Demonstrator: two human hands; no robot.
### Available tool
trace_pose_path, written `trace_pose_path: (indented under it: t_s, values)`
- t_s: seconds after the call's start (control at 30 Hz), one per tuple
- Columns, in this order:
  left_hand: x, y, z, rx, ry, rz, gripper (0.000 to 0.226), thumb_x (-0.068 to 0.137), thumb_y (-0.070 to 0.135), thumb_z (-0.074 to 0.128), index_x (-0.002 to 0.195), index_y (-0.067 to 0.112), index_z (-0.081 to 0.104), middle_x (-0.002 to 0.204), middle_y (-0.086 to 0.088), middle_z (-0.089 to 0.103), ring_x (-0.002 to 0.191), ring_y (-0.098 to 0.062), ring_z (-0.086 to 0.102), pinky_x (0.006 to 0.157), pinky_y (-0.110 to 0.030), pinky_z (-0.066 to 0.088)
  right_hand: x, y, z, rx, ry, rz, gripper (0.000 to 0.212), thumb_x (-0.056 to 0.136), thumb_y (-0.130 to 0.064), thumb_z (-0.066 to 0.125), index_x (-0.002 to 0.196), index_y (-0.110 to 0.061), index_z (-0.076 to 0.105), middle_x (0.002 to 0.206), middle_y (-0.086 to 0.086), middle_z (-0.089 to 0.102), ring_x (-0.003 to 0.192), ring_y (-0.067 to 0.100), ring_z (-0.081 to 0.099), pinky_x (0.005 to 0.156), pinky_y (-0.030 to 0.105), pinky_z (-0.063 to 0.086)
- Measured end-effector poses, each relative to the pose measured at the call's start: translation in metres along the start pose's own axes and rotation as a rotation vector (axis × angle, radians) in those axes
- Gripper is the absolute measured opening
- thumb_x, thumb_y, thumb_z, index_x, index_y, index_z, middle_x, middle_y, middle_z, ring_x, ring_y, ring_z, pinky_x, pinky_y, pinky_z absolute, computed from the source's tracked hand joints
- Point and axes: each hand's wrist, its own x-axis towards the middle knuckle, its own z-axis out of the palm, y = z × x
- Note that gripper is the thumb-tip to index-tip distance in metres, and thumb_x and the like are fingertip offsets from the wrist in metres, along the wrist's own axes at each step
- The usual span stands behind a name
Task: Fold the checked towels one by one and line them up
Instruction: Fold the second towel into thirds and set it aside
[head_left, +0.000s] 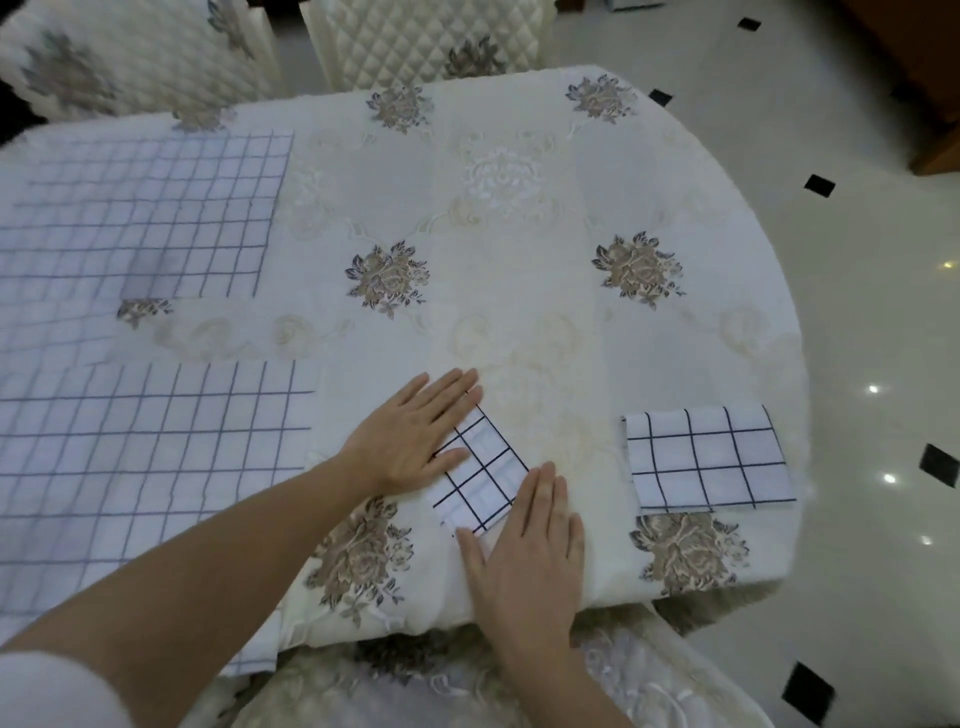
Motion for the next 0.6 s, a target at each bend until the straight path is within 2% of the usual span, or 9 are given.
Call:
trace_pose_path:
  t_s: [0.03,0.1,0.17,0.2,0.27,0.37,0.47,0.6]
  values:
    - [0.001,0.0,-0.001,0.015,-0.015,0.002,0.073,0.103,0.06,0.015,0.159,0.017,-0.007,0.167,-0.002,-0.012,0.153,-0.015,-0.013,0.124,-0.044,0.007,0.004,0.0,-0.007,-0.003,-0.014,-0.009,0.093,0.089,-0.068,0.033,0.15,0.002,0.035,0.158,0.017,0.034,0.142,0.03,0.038,0.109,0.048,0.036]
    - [0.001,0.002,-0.006,0.054,-0.053,0.007,0.074,0.103,0.062,0.011,0.158,0.017,-0.008,0.167,-0.002,-0.012,0.153,-0.016,-0.013,0.124,-0.045,0.006,0.016,0.004,-0.023,-0.048,-0.035,-0.056,0.084,0.084,-0.062,0.048,0.137,0.003,0.053,0.138,0.017,0.056,0.121,0.031,0.056,0.088,0.046,0.051]
    - [-0.002,0.006,-0.015,0.057,-0.078,-0.045,0.076,0.101,0.063,0.01,0.158,0.017,-0.009,0.166,0.0,-0.014,0.153,-0.016,-0.014,0.125,-0.046,0.004,0.036,0.011,-0.043,-0.07,-0.05,-0.12,0.064,0.082,-0.052,0.063,0.125,-0.004,0.062,0.114,0.012,0.063,0.098,0.03,0.06,0.073,0.041,0.05]
    - [-0.007,0.011,-0.019,0.036,-0.068,-0.108,0.076,0.101,0.063,0.011,0.159,0.017,-0.007,0.166,0.0,-0.012,0.153,-0.016,-0.012,0.125,-0.046,0.004,0.047,0.014,-0.052,-0.058,-0.044,-0.165,0.051,0.084,-0.046,0.064,0.118,-0.008,0.064,0.107,0.009,0.062,0.092,0.029,0.059,0.07,0.04,0.048]
    - [-0.023,0.029,-0.024,-0.038,0.01,-0.302,0.072,0.102,0.057,0.015,0.16,0.015,0.004,0.167,-0.002,-0.002,0.154,-0.018,-0.001,0.124,-0.046,0.013,0.075,0.016,-0.062,0.012,-0.098,-0.251,0.033,0.093,-0.037,0.054,0.113,-0.013,0.062,0.105,0.007,0.06,0.093,0.029,0.058,0.073,0.04,0.048]
    - [-0.058,0.07,-0.013,-0.161,0.125,-0.527,0.062,0.103,0.044,0.023,0.156,0.013,0.026,0.165,-0.005,0.02,0.15,-0.022,0.023,0.118,-0.048,0.029,0.109,0.007,-0.068,0.181,-0.22,-0.271,0.028,0.098,-0.032,0.047,0.115,-0.014,0.06,0.109,0.006,0.059,0.098,0.027,0.058,0.075,0.037,0.047]
    - [-0.081,0.101,0.004,-0.188,0.135,-0.602,0.058,0.103,0.043,0.027,0.154,0.015,0.033,0.163,-0.005,0.025,0.149,-0.022,0.028,0.117,-0.048,0.033,0.127,-0.005,-0.062,0.247,-0.263,-0.19,0.026,0.097,-0.033,0.052,0.113,-0.014,0.06,0.106,0.005,0.063,0.093,0.023,0.057,0.072,0.033,0.043]
    - [-0.085,0.111,0.015,-0.161,0.099,-0.65,0.058,0.104,0.045,0.024,0.155,0.018,0.031,0.165,-0.003,0.018,0.151,-0.02,0.021,0.119,-0.047,0.029,0.14,-0.017,-0.061,0.322,-0.388,-0.054,0.028,0.092,-0.041,0.062,0.1,-0.015,0.063,0.09,0.001,0.064,0.081,0.019,0.054,0.066,0.03,0.04]
